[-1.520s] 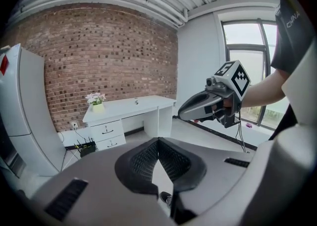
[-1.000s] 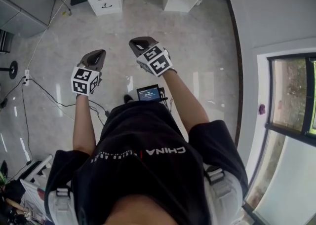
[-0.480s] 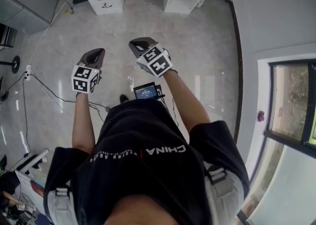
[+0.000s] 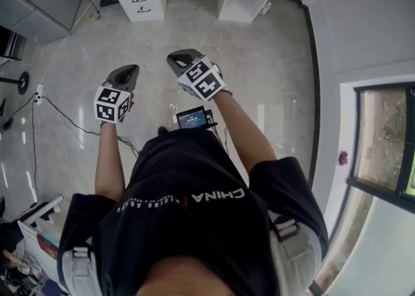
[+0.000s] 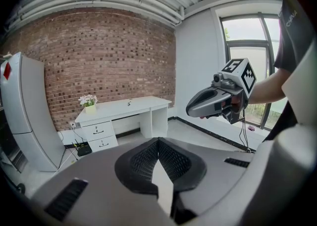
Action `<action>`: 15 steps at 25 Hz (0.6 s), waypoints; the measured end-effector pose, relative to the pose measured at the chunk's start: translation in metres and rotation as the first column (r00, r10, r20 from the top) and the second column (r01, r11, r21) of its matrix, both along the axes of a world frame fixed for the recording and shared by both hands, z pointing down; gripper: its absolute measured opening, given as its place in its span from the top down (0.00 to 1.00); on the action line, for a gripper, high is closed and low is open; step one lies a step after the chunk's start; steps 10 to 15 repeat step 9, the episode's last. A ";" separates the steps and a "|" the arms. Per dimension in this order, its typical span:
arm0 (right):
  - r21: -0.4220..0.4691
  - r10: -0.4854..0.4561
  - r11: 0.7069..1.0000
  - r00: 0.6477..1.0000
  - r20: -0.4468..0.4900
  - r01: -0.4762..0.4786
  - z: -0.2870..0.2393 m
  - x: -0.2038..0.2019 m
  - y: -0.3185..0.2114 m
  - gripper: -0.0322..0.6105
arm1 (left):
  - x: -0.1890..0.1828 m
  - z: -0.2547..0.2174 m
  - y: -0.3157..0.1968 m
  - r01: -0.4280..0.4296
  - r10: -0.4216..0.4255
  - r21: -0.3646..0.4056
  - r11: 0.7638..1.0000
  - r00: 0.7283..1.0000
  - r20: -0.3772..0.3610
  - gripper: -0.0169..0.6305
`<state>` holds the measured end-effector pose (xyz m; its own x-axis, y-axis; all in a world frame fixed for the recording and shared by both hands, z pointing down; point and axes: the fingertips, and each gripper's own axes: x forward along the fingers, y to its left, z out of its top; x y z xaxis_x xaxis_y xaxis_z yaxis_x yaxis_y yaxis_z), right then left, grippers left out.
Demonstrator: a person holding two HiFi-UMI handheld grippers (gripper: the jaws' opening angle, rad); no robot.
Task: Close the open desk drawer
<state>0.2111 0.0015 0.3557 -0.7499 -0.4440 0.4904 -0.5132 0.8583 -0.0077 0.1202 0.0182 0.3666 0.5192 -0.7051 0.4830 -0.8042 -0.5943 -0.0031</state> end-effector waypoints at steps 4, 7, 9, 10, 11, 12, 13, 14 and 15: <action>-0.001 0.005 1.000 1.000 -0.004 -0.005 0.001 0.002 0.000 0.93 | 0.002 -0.001 0.002 -0.005 0.005 0.003 1.000 1.000 -0.002 0.95; -0.003 0.006 1.000 1.000 -0.003 -0.006 0.001 0.002 0.000 0.93 | 0.002 0.000 0.003 -0.011 0.011 0.001 1.000 1.000 0.006 0.95; -0.003 0.006 1.000 1.000 -0.003 -0.006 0.001 0.002 0.000 0.93 | 0.002 0.002 0.003 -0.013 0.013 0.000 1.000 1.000 0.010 0.95; -0.003 0.006 1.000 1.000 -0.003 -0.006 0.001 0.002 0.000 0.93 | 0.002 0.002 0.003 -0.013 0.013 0.000 1.000 1.000 0.010 0.95; -0.003 0.006 1.000 1.000 -0.003 -0.006 0.001 0.002 0.000 0.93 | 0.002 0.002 0.003 -0.013 0.013 0.000 1.000 1.000 0.010 0.95; -0.003 0.006 1.000 1.000 -0.003 -0.006 0.001 0.002 0.000 0.93 | 0.002 0.002 0.003 -0.013 0.013 0.000 1.000 1.000 0.010 0.95; -0.003 0.006 1.000 1.000 -0.003 -0.006 0.001 0.002 0.000 0.93 | 0.002 0.002 0.003 -0.013 0.013 0.000 1.000 1.000 0.010 0.95; -0.003 0.006 1.000 1.000 -0.003 -0.006 0.001 0.002 0.000 0.93 | 0.002 0.002 0.003 -0.013 0.013 0.000 1.000 1.000 0.010 0.95; -0.003 0.006 1.000 1.000 -0.003 -0.006 0.001 0.002 0.000 0.93 | 0.002 0.002 0.003 -0.013 0.013 0.000 1.000 1.000 0.010 0.95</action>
